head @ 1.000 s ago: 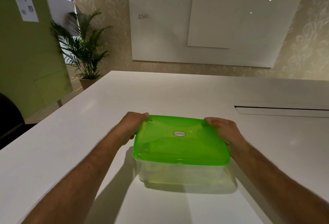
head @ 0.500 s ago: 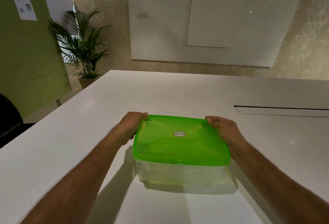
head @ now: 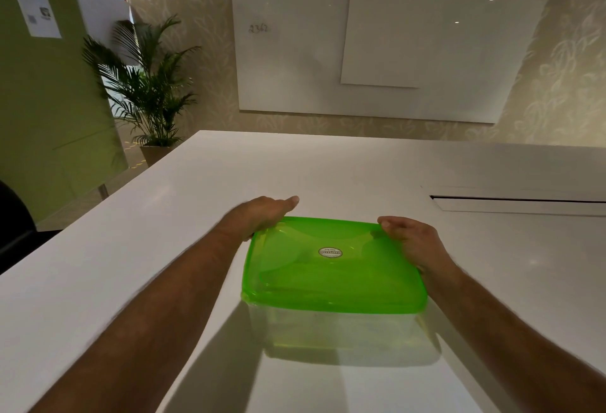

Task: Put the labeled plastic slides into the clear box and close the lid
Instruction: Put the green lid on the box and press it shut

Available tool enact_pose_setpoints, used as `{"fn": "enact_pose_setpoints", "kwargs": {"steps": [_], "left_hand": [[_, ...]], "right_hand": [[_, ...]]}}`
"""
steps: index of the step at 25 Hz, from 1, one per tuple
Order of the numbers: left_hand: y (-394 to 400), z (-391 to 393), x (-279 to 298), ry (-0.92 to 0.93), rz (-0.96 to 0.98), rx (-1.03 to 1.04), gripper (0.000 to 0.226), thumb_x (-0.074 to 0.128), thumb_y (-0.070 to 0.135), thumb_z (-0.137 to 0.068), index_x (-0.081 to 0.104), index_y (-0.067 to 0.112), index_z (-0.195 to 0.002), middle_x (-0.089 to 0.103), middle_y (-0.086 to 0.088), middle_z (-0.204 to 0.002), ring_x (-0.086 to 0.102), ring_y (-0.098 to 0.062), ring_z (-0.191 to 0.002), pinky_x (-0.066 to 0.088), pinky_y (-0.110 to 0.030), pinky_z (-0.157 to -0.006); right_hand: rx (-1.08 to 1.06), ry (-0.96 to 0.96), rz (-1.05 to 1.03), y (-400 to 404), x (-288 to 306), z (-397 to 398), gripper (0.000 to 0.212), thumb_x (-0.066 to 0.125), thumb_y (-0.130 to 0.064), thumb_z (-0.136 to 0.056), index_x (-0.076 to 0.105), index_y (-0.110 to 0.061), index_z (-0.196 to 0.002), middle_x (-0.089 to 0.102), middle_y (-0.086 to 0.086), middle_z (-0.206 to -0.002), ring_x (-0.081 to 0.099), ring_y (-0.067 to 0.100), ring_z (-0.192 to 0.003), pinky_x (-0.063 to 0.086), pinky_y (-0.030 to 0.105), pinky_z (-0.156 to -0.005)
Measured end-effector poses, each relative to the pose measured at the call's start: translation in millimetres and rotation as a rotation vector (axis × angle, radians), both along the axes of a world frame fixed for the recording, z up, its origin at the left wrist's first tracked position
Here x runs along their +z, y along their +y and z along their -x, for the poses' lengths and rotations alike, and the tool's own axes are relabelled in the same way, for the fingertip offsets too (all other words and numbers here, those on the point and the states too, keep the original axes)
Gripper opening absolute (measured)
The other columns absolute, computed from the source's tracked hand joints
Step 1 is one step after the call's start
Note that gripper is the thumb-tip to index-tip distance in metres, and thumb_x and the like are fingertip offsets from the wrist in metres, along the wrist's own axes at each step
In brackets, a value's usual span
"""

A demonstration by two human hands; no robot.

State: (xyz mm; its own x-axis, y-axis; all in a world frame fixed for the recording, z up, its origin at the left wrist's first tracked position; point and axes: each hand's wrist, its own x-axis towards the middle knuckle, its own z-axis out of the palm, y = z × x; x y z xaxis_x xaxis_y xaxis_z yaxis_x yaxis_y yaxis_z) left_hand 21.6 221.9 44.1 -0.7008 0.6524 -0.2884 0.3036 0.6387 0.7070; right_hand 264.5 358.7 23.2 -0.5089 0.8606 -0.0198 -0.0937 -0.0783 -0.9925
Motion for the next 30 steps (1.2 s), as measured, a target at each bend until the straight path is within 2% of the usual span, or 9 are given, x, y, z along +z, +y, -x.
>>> {"fn": "enact_pose_setpoints", "kwargs": {"steps": [2,6,11,16,18,22,24,28,30], "left_hand": [[3,-1,-1,-0.085,-0.034,0.010,0.061,0.047,0.062,-0.094,0.055,0.007,-0.121,0.067,-0.012,-0.103,0.066,-0.027,-0.076,0.054,-0.034,-0.069],[2,-3,-3,-0.066,-0.059,0.047,0.043,0.053,0.043,-0.098,0.058,0.003,-0.115,0.061,-0.006,-0.087,0.060,-0.018,-0.058,0.045,-0.018,-0.038],[5,2,-8,-0.002,-0.055,0.036,0.048,0.054,0.038,-0.098,0.054,-0.001,-0.126,0.060,-0.016,-0.121,0.059,-0.020,-0.073,0.044,-0.026,-0.055],[2,-3,-6,0.093,-0.022,-0.020,0.047,0.046,0.037,-0.102,0.053,0.000,-0.131,0.052,-0.020,-0.138,0.059,-0.032,-0.111,0.048,-0.034,-0.087],[0,-3,-7,0.060,-0.041,-0.014,0.045,0.047,0.036,-0.102,0.055,0.000,-0.127,0.054,-0.020,-0.133,0.059,-0.033,-0.112,0.048,-0.036,-0.092],[-3,-8,-6,-0.054,-0.173,0.061,0.043,0.055,0.035,-0.098,0.057,0.000,-0.122,0.061,-0.018,-0.120,0.061,-0.029,-0.092,0.051,-0.029,-0.071],[-7,-8,-8,-0.156,-0.261,0.106,0.049,0.061,0.040,-0.094,0.057,0.001,-0.123,0.064,-0.014,-0.103,0.064,-0.028,-0.080,0.052,-0.031,-0.067],[-28,-12,-14,-0.334,-0.408,0.166,0.054,0.073,0.043,-0.084,0.062,0.001,-0.117,0.068,-0.018,-0.095,0.066,-0.031,-0.080,0.055,-0.045,-0.082],[-40,-16,-17,-0.362,-0.451,0.173,0.057,0.077,0.044,-0.080,0.065,0.001,-0.115,0.070,-0.019,-0.096,0.067,-0.030,-0.080,0.054,-0.042,-0.079]], "right_hand": [[-0.001,-0.003,-0.002,1,-1,0,0.015,0.064,0.000,-0.088,0.071,-0.002,-0.101,0.071,0.009,-0.083,0.069,0.006,-0.057,0.052,0.016,-0.049],[-0.008,-0.009,-0.018,3,-4,1,0.016,0.065,-0.002,-0.087,0.071,-0.001,-0.102,0.071,0.011,-0.085,0.068,0.008,-0.059,0.053,0.017,-0.052],[-0.018,-0.020,-0.034,5,-4,1,0.015,0.067,-0.003,-0.086,0.072,-0.002,-0.101,0.072,0.010,-0.085,0.068,0.009,-0.061,0.053,0.017,-0.052],[-0.020,-0.010,-0.017,5,-5,2,0.015,0.067,-0.004,-0.086,0.072,-0.001,-0.100,0.072,0.014,-0.088,0.068,0.020,-0.073,0.056,0.022,-0.061],[-0.019,-0.019,-0.017,5,-5,2,0.014,0.068,-0.004,-0.086,0.073,-0.002,-0.099,0.073,0.014,-0.090,0.068,0.022,-0.076,0.057,0.024,-0.063],[-0.016,-0.009,-0.005,5,-7,0,0.015,0.069,-0.006,-0.085,0.073,-0.001,-0.099,0.073,0.014,-0.088,0.068,0.022,-0.073,0.055,0.028,-0.065],[-0.012,-0.013,-0.007,5,-7,0,0.015,0.069,-0.007,-0.085,0.073,-0.002,-0.098,0.073,0.014,-0.088,0.068,0.022,-0.072,0.055,0.028,-0.065],[-0.007,-0.006,-0.014,4,-5,-1,0.012,0.068,-0.005,-0.085,0.073,-0.003,-0.097,0.073,0.013,-0.086,0.069,0.018,-0.068,0.057,0.024,-0.060],[-0.005,0.002,-0.014,3,-5,-1,0.011,0.068,-0.004,-0.085,0.073,-0.003,-0.096,0.073,0.012,-0.085,0.069,0.015,-0.064,0.057,0.022,-0.057]]}}
